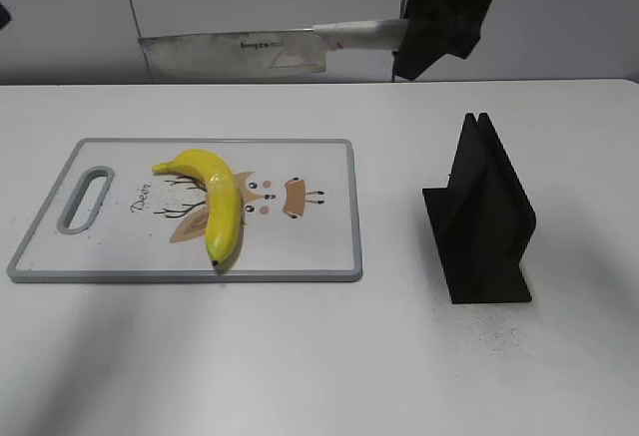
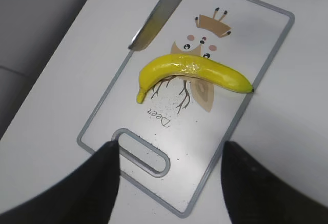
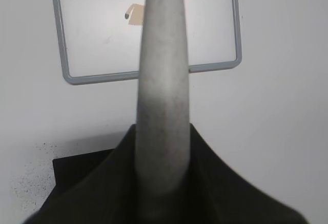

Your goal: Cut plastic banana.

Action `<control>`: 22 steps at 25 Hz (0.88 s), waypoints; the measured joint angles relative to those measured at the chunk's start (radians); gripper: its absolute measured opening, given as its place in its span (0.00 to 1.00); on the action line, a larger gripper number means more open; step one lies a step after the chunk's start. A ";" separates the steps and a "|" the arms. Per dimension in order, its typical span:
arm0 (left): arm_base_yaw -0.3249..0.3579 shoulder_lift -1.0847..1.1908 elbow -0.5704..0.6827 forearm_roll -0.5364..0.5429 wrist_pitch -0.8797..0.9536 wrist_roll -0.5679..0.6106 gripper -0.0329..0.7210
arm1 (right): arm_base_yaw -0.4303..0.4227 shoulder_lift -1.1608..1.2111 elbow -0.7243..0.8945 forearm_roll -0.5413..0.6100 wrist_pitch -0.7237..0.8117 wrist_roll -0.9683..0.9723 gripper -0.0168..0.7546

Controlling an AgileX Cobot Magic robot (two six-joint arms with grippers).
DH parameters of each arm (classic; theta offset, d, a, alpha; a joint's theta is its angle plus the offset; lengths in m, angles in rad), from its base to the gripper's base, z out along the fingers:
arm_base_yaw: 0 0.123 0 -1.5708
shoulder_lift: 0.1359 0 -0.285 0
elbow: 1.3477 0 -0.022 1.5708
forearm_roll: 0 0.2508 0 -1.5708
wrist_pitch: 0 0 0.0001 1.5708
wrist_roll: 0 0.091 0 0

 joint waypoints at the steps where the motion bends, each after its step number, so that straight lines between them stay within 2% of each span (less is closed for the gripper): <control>1: 0.000 0.030 -0.023 -0.002 0.009 0.025 0.82 | 0.000 0.012 -0.011 0.007 0.000 -0.018 0.23; 5: -0.002 0.150 -0.101 -0.024 0.020 0.094 0.82 | 0.007 0.056 -0.045 0.035 -0.001 -0.096 0.23; 8: -0.027 0.215 -0.112 -0.034 0.021 0.166 0.81 | 0.009 0.093 -0.065 0.074 -0.002 -0.137 0.23; 15: -0.085 0.352 -0.117 -0.023 -0.011 0.197 0.79 | 0.009 0.140 -0.070 0.127 -0.002 -0.201 0.23; 19: -0.097 0.412 -0.117 -0.024 -0.030 0.197 0.74 | 0.009 0.167 -0.070 0.166 -0.003 -0.225 0.23; 22: -0.098 0.445 -0.117 -0.024 -0.041 0.197 0.66 | 0.009 0.172 -0.071 0.173 -0.003 -0.229 0.23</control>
